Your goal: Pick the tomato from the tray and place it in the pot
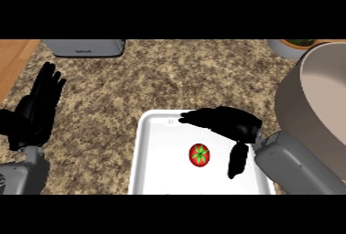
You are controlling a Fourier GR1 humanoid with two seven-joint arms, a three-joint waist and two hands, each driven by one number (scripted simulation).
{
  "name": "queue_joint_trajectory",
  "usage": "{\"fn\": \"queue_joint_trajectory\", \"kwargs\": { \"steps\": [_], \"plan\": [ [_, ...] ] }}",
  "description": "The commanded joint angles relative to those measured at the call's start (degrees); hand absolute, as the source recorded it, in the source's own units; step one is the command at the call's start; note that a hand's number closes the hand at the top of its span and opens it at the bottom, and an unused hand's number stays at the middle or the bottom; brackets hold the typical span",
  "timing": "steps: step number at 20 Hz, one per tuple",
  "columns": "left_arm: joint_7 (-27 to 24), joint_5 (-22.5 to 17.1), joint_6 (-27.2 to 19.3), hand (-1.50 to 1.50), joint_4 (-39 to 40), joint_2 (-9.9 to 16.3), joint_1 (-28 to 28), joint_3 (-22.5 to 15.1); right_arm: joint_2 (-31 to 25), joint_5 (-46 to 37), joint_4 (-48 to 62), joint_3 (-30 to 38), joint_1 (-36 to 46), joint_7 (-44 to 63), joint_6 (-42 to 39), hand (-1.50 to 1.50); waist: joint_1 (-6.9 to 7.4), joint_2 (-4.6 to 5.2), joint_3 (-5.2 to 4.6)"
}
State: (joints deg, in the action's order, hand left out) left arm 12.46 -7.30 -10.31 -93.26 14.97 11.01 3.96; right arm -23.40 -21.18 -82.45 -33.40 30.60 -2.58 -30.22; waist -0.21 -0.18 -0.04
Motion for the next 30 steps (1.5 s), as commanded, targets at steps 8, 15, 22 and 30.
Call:
{"fn": "queue_joint_trajectory", "kwargs": {
  "steps": [8, 15, 22, 30],
  "plan": [
    [2.27, 1.91, 0.12, 0.00, -0.63, -1.83, 1.65, 0.04, 7.53, -12.16, -3.44, -2.24, -7.75, 7.33, -1.16, -1.50, 0.15, 0.13, 0.04],
    [-1.77, 2.23, 2.63, 0.00, 0.86, -2.35, -0.75, 2.09, 8.59, -19.98, 2.27, 2.32, -9.11, 0.08, 0.38, -1.50, 0.31, 0.17, 0.04],
    [-2.75, 3.15, 3.99, 0.00, -0.09, -3.22, -2.03, 1.45, 13.59, -25.70, 14.51, 4.27, -4.29, -5.86, 4.05, -1.50, 0.65, 0.27, 0.05],
    [0.75, 2.90, 4.22, 0.00, -1.86, -3.06, -0.99, 3.67, 16.12, -30.72, 11.24, 6.14, -9.80, -4.18, 2.55, -1.50, 0.31, 0.16, 0.04]
  ]
}}
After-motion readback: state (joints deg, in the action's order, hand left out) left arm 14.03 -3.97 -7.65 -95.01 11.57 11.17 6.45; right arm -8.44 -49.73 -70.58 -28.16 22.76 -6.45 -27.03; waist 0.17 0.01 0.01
